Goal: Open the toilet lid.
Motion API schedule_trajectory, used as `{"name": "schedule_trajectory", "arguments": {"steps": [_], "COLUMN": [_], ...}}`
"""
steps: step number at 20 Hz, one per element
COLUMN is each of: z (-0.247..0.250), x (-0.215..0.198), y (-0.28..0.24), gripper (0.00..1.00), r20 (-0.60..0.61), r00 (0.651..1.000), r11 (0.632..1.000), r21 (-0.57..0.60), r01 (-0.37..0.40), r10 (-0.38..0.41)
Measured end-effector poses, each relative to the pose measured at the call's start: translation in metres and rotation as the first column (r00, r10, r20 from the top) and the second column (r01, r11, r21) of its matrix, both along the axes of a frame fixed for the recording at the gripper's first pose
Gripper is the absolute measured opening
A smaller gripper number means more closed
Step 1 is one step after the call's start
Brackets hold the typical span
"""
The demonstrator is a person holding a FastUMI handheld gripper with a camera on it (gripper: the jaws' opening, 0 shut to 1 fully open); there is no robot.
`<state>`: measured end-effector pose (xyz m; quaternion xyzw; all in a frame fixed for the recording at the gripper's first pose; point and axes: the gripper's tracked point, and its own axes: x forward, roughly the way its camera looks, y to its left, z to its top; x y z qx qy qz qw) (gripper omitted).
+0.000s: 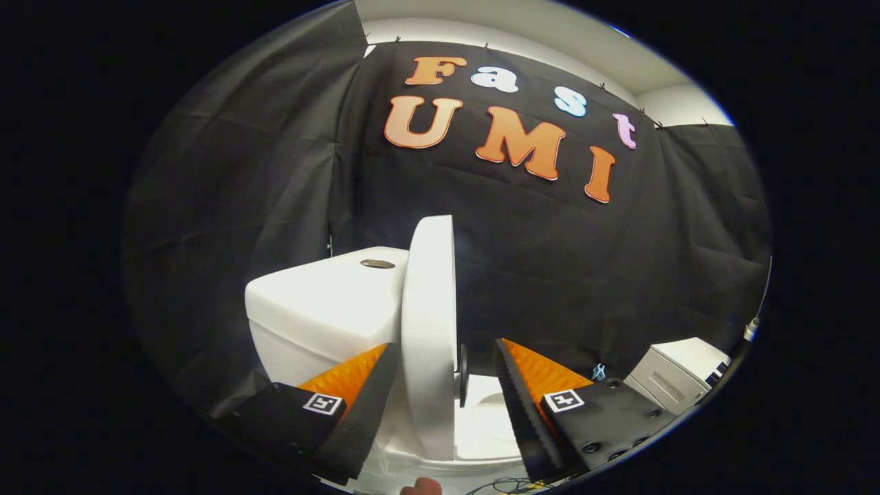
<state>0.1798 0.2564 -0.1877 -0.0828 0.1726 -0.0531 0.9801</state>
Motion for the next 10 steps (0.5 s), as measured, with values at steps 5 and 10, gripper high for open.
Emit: {"name": "schedule_trajectory", "arguments": {"steps": [5, 10], "z": [0.033, 0.088], "x": [-0.002, -0.007], "y": [-0.009, -0.011], "gripper": [0.96, 0.96], "r20": [0.068, 0.197], "r00": [0.998, 0.979], "r11": [1.0, 0.994], "r21": [0.009, 0.086], "r01": [-0.004, -0.071], "r10": [0.004, 0.053]}}
